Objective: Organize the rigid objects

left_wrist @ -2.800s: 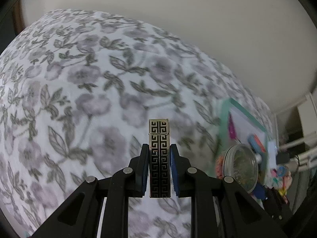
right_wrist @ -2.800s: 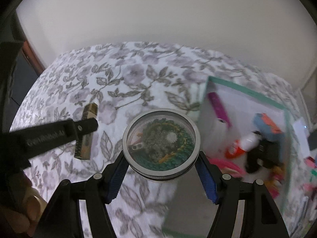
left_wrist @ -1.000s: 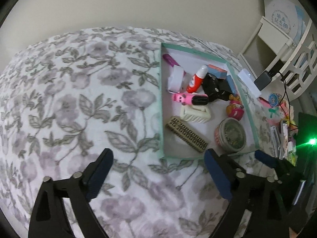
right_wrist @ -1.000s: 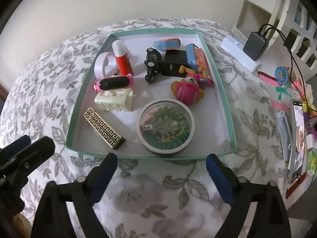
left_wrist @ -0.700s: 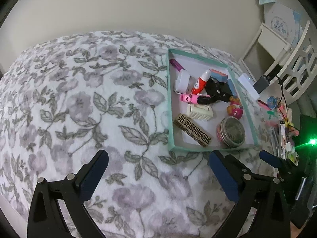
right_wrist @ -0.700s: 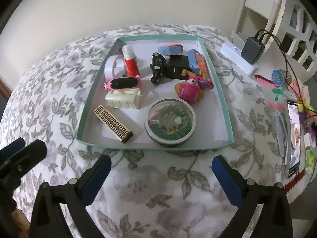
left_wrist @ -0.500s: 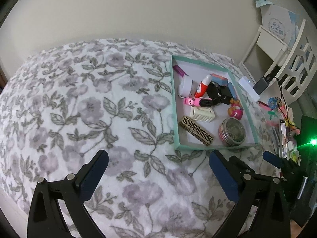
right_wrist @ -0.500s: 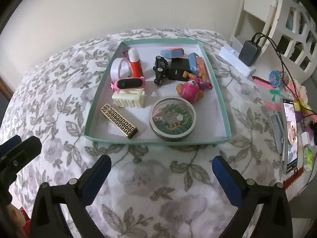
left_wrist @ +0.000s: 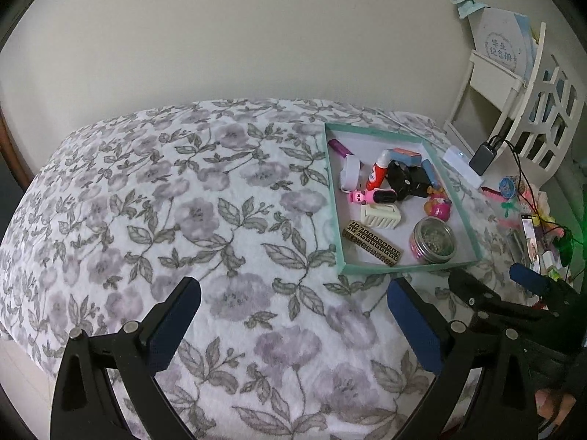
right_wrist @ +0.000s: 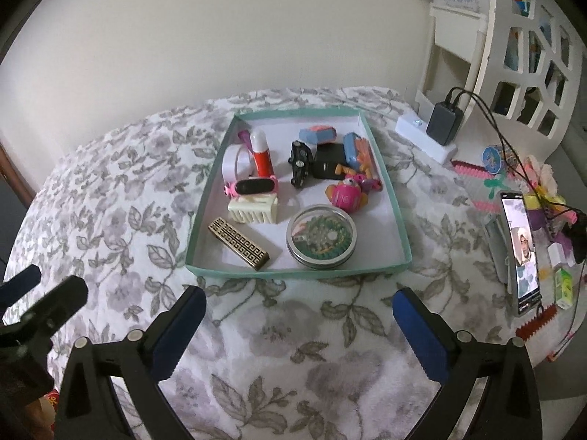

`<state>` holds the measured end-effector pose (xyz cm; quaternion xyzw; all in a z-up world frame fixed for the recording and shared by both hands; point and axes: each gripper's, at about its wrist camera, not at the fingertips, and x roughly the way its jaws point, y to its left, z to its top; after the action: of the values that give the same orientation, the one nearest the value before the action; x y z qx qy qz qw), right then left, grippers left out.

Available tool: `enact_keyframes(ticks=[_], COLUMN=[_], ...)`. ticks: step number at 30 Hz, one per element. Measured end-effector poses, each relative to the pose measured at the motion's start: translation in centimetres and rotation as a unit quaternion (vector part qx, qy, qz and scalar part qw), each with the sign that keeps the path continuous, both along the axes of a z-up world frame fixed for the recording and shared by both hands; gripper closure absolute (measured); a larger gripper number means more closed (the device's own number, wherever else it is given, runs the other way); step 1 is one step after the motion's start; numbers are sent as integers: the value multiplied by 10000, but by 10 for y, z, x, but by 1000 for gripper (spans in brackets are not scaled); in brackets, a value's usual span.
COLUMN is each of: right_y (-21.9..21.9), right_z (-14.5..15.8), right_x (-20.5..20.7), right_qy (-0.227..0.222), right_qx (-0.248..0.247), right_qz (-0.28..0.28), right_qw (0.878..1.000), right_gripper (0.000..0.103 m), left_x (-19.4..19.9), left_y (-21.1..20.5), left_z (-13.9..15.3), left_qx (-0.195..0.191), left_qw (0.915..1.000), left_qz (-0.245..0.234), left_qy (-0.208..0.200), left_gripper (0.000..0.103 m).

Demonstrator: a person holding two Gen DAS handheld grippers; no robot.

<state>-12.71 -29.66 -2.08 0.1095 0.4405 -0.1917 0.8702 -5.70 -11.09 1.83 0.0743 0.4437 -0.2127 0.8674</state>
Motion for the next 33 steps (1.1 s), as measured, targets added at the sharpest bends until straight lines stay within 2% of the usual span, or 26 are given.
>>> enact_keyframes(ticks=[6, 12, 26, 33], right_y=[4, 6, 7, 7], right_z=[9, 15, 12, 11], right_x=[-5, -9, -7, -6], right_qy=[-165, -262, -192, -149], right_qx=[-93, -142, -128, -134], right_qz=[0, 15, 50, 90], right_qw=[9998, 9996, 9997, 9998], right_gripper=[0, 0, 0, 0], left_x=[-2, 3, 2, 4], left_y=[7, 15, 15, 17], left_z=[4, 4, 5, 3], left_qx=[-40, -200, 18, 19], left_qw=[9999, 9995, 9990, 9990], left_qz=[128, 245, 431, 443], left_qy=[-72, 48, -151, -104], left_gripper=[2, 2, 2, 2])
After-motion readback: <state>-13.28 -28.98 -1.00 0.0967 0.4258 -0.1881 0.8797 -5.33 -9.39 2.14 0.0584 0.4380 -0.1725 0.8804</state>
